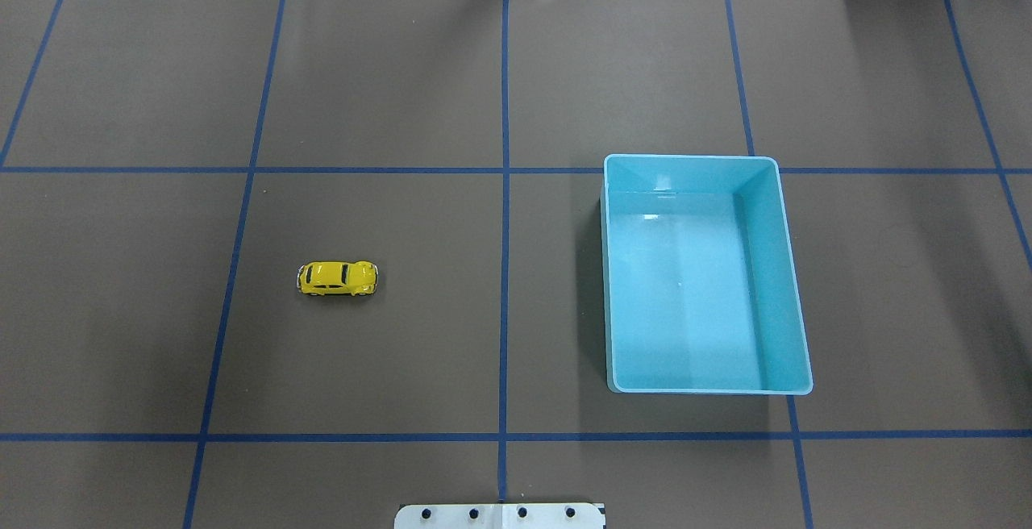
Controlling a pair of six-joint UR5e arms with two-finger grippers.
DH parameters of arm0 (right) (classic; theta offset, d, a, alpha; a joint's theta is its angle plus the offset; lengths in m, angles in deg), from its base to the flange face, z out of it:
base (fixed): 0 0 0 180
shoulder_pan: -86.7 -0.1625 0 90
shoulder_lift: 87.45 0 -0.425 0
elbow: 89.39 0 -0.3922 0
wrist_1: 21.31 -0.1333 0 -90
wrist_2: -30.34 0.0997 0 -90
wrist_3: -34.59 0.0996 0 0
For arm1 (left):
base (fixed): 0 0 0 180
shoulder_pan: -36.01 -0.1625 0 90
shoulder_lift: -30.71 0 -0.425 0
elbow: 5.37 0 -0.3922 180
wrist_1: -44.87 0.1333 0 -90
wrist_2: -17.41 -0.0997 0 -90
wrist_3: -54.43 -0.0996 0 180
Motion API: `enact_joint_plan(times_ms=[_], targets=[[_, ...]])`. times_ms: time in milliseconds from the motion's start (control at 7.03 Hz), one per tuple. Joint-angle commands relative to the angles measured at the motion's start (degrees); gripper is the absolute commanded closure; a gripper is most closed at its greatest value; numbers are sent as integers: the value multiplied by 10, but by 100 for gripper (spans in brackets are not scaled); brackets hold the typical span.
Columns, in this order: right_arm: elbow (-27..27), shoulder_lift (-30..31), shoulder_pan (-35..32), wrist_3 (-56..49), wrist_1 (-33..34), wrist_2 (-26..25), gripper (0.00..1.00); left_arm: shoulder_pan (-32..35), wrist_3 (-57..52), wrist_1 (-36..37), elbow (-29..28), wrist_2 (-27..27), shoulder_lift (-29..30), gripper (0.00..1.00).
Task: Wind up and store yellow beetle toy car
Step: 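Reach the left gripper down over the yellow beetle toy car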
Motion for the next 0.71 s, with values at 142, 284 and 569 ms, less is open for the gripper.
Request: enact_joint_plan(times_ms=[142,284,569], targets=[[0,0,0,0,0,0,0,-112,2,18,60,-38,40,0],[1,0,0,0,0,0,0,-153,2,73,59,-45,90,0],[2,-1,0,0,-1,0,0,-250,2,173,42,-93,187,0]])
